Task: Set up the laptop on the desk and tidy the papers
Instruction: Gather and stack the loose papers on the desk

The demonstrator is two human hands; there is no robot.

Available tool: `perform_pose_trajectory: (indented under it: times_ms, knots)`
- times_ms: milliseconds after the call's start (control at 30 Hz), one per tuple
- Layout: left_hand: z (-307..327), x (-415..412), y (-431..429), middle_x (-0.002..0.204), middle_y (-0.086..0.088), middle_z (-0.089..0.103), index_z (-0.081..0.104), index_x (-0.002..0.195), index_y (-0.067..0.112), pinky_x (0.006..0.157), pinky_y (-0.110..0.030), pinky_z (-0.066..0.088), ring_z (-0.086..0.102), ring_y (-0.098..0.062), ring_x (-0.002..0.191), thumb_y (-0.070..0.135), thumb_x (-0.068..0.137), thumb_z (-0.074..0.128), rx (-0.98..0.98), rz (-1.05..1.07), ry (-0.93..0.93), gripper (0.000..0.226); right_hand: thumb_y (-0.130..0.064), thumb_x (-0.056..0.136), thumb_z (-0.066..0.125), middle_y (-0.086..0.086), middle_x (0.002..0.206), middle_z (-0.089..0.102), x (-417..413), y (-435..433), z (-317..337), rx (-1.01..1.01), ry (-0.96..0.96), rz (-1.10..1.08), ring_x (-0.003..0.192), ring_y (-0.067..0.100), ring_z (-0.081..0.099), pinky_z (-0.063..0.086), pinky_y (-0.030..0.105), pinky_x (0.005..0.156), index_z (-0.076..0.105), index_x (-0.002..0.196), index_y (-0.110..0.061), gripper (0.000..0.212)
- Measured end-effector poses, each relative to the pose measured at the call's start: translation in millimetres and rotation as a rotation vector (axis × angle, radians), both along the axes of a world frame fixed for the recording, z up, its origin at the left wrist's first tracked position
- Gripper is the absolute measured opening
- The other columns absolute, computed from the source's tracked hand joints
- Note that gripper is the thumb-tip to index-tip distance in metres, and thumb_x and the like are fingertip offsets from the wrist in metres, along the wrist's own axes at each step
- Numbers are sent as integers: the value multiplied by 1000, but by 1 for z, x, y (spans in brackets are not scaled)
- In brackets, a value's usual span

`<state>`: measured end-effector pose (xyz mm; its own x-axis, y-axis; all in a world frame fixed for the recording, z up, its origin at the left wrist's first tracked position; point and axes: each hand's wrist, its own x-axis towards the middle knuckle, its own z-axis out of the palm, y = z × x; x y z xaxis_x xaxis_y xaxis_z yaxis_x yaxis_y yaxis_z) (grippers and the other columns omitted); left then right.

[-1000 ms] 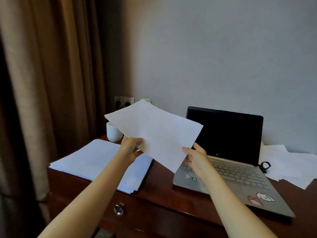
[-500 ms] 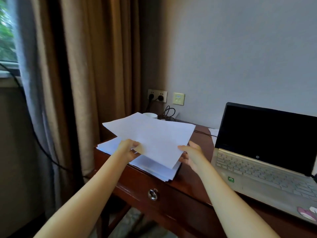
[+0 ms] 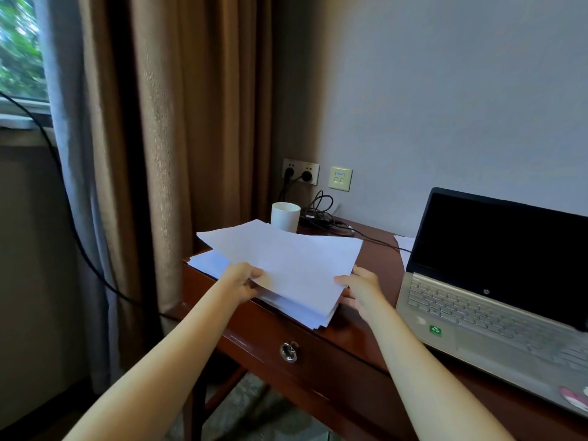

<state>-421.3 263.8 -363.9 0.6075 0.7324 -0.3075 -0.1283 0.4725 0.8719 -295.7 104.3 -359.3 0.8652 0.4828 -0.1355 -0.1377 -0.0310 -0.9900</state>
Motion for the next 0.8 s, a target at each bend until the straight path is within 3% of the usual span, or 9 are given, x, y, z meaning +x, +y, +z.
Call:
perform_pose_trajectory:
  times_ms: [100,200,300,400,500,567,633,700,800]
  knots:
    - [-5,3,1,123,-16,52,38,135,2,93,-45,44,46,-36,120,-17,90,37,70,2,81,49,14,83,54,15,113,61,-1,-2,-5,-31,3,-5,99,30,59,49,29,56,55,104,-5,29]
    - [-5,4,-2,135,-16,44,34,134,3,78,-40,51,47,-35,117,-15,88,41,240,12,255,50,16,81,55,16,108,61,-1,-3,-10,-70,-19,-7,92,30,59,48,28,53,53,101,-3,27]
    - [-2,4,-6,137,-17,40,19,143,4,74,-37,52,49,-33,113,-10,90,42,345,6,364,59,16,79,57,19,111,62,1,-2,-12,-98,-52,-31,95,33,61,49,29,55,54,109,3,33]
    - [0,3,-8,142,-16,35,-1,148,5,63,-29,49,48,-27,97,-5,93,43,443,3,457,71,15,76,61,21,113,63,6,3,-15,-135,-87,-51,99,35,62,52,35,66,55,113,5,38]
    - [-1,0,-12,150,-18,22,-14,148,11,75,-32,49,51,-34,115,-6,90,48,599,88,550,87,8,74,68,18,113,64,6,3,-17,-277,-206,-73,95,32,63,54,37,73,56,109,4,38]
    - [-2,-3,-16,152,-20,15,-13,149,19,94,-40,44,41,-39,128,-7,84,56,756,229,641,98,1,73,72,15,118,59,4,1,-16,-403,-314,-89,102,30,58,48,33,72,52,115,1,46]
    - [-3,-6,-21,154,-21,5,-4,150,22,110,-45,28,21,-38,139,-3,81,62,1024,300,814,98,-4,75,73,14,127,50,4,-1,-15,-478,-371,-82,112,30,53,41,28,73,43,126,-2,59]
    - [-3,-5,-23,155,-20,-4,2,149,23,114,-44,19,8,-37,143,4,83,62,1276,283,910,91,-7,77,72,14,131,44,7,-3,-15,-520,-429,-69,113,30,51,40,29,74,39,131,-5,64]
    - [5,2,-29,155,-16,4,8,149,22,114,-44,21,13,-36,142,11,87,57,1351,128,906,79,-12,84,63,14,131,43,11,-9,-10,-570,-534,-46,112,30,51,41,31,79,41,131,-7,52]
